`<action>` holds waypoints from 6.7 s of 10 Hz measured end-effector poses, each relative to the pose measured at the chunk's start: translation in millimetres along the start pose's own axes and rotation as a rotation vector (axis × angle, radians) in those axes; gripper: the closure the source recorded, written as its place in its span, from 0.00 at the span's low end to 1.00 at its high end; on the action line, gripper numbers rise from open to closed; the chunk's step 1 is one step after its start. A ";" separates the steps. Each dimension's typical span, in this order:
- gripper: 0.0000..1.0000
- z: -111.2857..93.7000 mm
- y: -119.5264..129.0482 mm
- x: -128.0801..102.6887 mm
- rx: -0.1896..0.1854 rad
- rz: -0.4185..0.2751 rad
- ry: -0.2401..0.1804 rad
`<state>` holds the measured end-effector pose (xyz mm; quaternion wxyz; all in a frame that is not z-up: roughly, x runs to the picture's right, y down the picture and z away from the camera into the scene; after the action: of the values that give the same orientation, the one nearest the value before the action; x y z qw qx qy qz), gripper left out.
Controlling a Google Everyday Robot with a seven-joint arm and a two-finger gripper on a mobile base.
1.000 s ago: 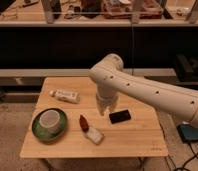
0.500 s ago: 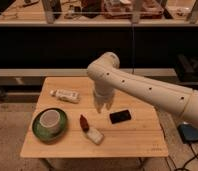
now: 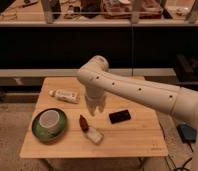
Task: Move the arm in a circular motion
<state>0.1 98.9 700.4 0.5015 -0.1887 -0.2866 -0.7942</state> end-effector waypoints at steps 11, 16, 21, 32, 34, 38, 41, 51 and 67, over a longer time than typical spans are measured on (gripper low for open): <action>0.59 3.6 38.6 -11.9 -0.010 -0.080 0.007; 0.59 4.0 89.8 -22.8 -0.020 -0.108 0.004; 0.59 19.0 44.4 -36.4 -0.019 -0.149 -0.008; 0.59 8.7 39.8 -56.9 -0.031 -0.263 -0.005; 0.59 19.8 32.6 -50.9 -0.025 -0.348 -0.016; 0.59 27.9 6.5 -29.9 -0.029 -0.423 -0.015; 0.59 29.7 -25.8 -14.2 -0.033 -0.505 -0.011; 0.59 36.1 19.5 10.9 -0.030 -0.493 0.020; 0.59 24.5 77.4 -1.7 -0.035 -0.492 0.031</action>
<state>71.2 90.1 738.7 0.2938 -0.1095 -0.3024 -0.9001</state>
